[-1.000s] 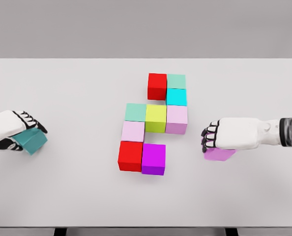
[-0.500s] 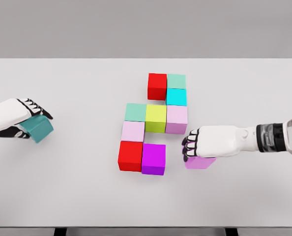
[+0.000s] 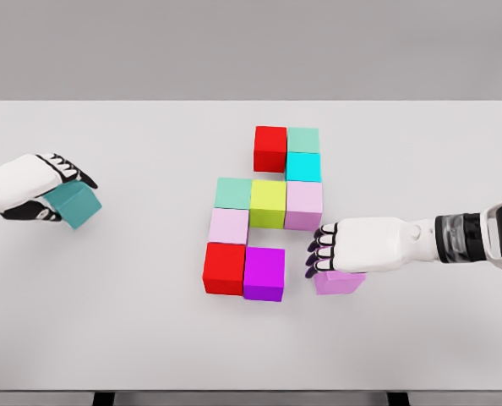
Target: Assemble the squares on the desktop into the number 2
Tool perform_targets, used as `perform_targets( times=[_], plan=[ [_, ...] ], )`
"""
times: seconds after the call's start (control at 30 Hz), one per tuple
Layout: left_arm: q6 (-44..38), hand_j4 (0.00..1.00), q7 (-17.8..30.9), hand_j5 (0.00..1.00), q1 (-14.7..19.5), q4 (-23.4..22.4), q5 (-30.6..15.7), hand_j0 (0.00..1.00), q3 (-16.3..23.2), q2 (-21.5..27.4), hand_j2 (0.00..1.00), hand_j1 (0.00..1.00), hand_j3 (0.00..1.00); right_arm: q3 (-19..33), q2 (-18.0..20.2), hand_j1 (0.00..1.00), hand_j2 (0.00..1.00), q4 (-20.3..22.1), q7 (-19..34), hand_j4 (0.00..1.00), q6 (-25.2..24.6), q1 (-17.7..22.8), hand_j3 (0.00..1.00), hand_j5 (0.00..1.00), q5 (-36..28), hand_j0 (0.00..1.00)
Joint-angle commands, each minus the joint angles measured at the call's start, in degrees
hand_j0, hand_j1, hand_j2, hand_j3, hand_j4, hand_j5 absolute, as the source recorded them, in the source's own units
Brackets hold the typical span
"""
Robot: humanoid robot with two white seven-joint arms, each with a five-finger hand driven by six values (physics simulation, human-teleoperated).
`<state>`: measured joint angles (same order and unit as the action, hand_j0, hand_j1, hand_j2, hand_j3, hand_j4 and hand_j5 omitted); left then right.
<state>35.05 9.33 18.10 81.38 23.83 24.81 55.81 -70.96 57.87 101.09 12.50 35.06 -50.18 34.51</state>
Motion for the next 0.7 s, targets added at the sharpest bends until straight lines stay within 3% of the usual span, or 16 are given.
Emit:
perform_targets(
  times=[0.0, 0.1, 0.17, 0.3, 0.67],
  plan=[
    [0.0, 0.65, 0.7, 0.65, 0.2, -1.0, -0.1, 0.65, 0.1, -1.1, 0.65, 0.65, 0.65, 0.1, 0.3, 0.85, 0.85, 0.1, 0.0, 0.85, -0.1, 0.0, 0.85, 0.85, -0.5, 0.85],
    [0.0, 0.65, 1.9, 0.65, 1.2, -2.0, -0.1, 0.65, 0.3, -2.9, 0.65, 0.65, 0.65, 0.6, 1.4, 0.90, 0.90, 0.1, -0.1, 0.90, -0.1, -0.1, 0.90, 0.90, -1.1, 0.90],
    [0.0, 0.65, 2.5, 0.65, 2.4, -3.1, -0.1, 0.65, 0.7, -3.5, 0.65, 0.65, 0.65, 0.8, 2.1, 0.98, 0.98, 0.1, -0.1, 0.98, -0.1, -0.1, 0.98, 0.98, -1.5, 0.98],
    [0.0, 0.65, 2.7, 0.65, 3.4, -4.2, -0.1, 0.65, 0.8, -4.7, 0.65, 0.65, 0.65, 0.9, 3.0, 0.99, 0.99, 0.1, -0.2, 0.99, -0.1, -0.1, 0.99, 0.99, -2.6, 0.99],
    [0.0, 0.65, 4.2, 0.65, 10.7, -8.9, 0.9, 0.65, 4.1, -9.4, 0.65, 0.65, 0.65, 5.5, 5.7, 0.99, 0.99, 0.1, -0.4, 0.99, -0.1, -0.1, 0.99, 0.99, -6.3, 0.99]
  ],
)
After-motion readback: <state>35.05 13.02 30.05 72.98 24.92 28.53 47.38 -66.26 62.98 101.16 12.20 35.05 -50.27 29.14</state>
